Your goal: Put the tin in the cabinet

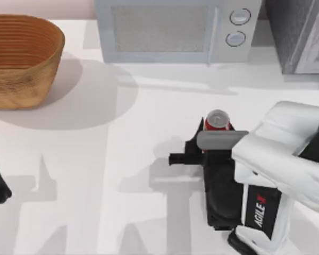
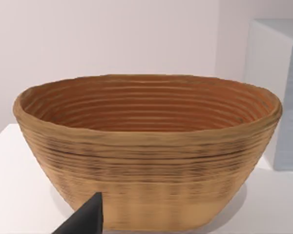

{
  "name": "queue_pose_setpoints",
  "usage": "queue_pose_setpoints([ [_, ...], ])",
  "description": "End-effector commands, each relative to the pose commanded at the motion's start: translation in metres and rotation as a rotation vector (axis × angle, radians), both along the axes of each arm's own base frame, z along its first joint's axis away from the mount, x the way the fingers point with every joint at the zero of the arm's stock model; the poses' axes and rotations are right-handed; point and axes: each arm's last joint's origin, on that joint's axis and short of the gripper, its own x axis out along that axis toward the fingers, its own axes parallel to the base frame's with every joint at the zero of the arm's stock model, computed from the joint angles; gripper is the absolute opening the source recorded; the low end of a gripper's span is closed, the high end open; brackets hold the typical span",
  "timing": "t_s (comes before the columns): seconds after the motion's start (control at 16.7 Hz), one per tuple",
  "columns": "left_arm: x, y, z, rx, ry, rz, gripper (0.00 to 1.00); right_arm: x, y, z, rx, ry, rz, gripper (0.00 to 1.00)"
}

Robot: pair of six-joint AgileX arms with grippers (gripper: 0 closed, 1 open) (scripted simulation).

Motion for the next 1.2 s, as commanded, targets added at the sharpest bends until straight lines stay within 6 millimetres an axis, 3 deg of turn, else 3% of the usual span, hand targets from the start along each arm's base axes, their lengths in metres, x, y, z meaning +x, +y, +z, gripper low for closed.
queue_pose_setpoints([
  [0.48, 0.000, 0.000, 0.000, 0.000, 0.000, 0.000, 1.00, 0.000, 0.001, 0.002, 0.001, 0.000, 0.000, 0.00],
  [1.2, 0.000, 0.000, 0.000, 0.000, 0.000, 0.000, 1.00, 0.007, 0.008, 0.074, -0.013, 0.008, 0.006, 0.00],
])
